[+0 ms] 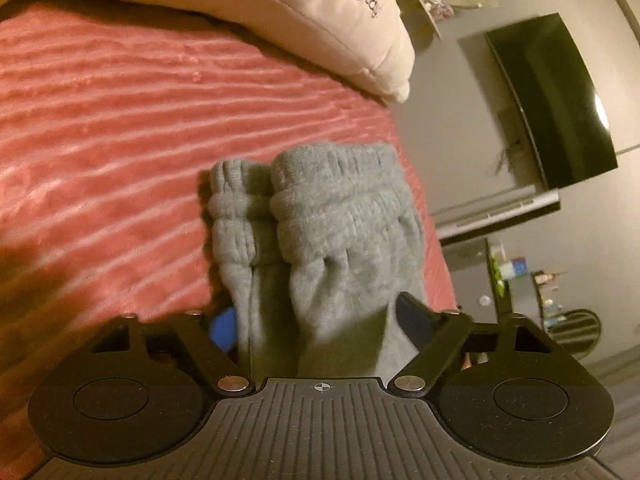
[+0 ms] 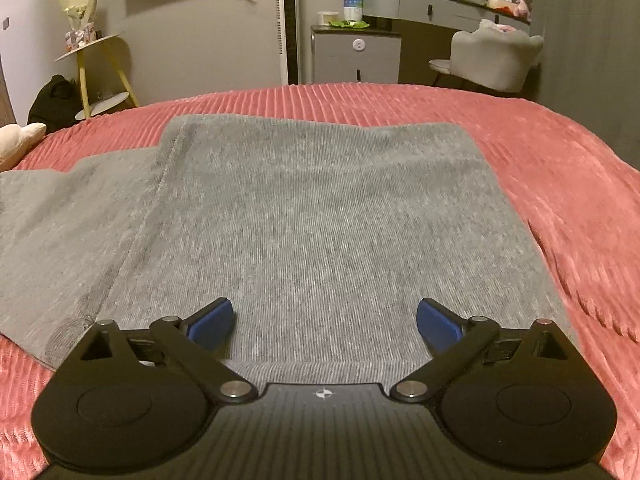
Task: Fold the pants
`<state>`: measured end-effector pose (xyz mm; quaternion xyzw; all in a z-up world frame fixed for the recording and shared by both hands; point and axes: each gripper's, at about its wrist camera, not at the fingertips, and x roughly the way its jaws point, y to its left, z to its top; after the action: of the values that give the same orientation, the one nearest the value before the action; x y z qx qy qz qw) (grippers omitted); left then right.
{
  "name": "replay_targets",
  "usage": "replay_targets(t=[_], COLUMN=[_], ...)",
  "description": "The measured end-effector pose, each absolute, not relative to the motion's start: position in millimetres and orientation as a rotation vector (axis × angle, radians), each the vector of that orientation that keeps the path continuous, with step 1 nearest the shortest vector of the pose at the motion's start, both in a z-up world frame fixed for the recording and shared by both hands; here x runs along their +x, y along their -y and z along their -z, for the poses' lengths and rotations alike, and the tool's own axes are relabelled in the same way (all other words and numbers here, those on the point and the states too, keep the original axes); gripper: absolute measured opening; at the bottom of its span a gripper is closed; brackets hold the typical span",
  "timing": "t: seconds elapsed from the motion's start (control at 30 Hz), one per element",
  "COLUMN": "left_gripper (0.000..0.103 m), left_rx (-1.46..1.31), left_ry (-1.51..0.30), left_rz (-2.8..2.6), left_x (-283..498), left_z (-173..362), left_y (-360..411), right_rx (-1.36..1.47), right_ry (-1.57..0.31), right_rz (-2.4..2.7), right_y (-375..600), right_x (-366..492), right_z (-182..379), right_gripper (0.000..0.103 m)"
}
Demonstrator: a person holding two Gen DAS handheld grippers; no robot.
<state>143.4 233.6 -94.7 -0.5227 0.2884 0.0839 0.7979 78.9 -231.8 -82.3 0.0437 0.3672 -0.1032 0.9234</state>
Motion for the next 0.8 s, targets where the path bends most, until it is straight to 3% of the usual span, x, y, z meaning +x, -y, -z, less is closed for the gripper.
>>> replay_targets(t=[0.03, 0.13, 0.23, 0.6, 0.8], left_gripper=[0.053, 0.033, 0.025, 0.021, 0.021], left_rx=[-1.101, -1.047, -0.921, -0.412, -0.112], left_ry=[-0.629, -0.613, -0.563, -0.344, -0.307], left_rz=[-0.209, -0.231, -0.225, 0.016, 0.221], left_x=[145.7, 148.8, 147.6, 117.2, 96.5], left_z=[93.6, 85.9, 64.8, -14.1, -24.1], left_y=[-231.9, -226.4, -212.2, -95.8, -1.0], right_rx=[0.086, 0.086, 0.095, 0.303, 0.438], right_ry=[-0.752, -0.748, -0.743, -0.688, -0.636], right_rz=[0.212, 0.213, 0.220, 0.222, 0.204], right_y=[232.8, 233.0, 233.3, 257.6, 275.3], right_x=[81.0, 80.6, 80.5, 64.1, 50.1], right_z=[83.2, 83.9, 84.3, 71.3, 66.2], right_gripper=[0.099, 0.099, 0.099, 0.099, 0.099])
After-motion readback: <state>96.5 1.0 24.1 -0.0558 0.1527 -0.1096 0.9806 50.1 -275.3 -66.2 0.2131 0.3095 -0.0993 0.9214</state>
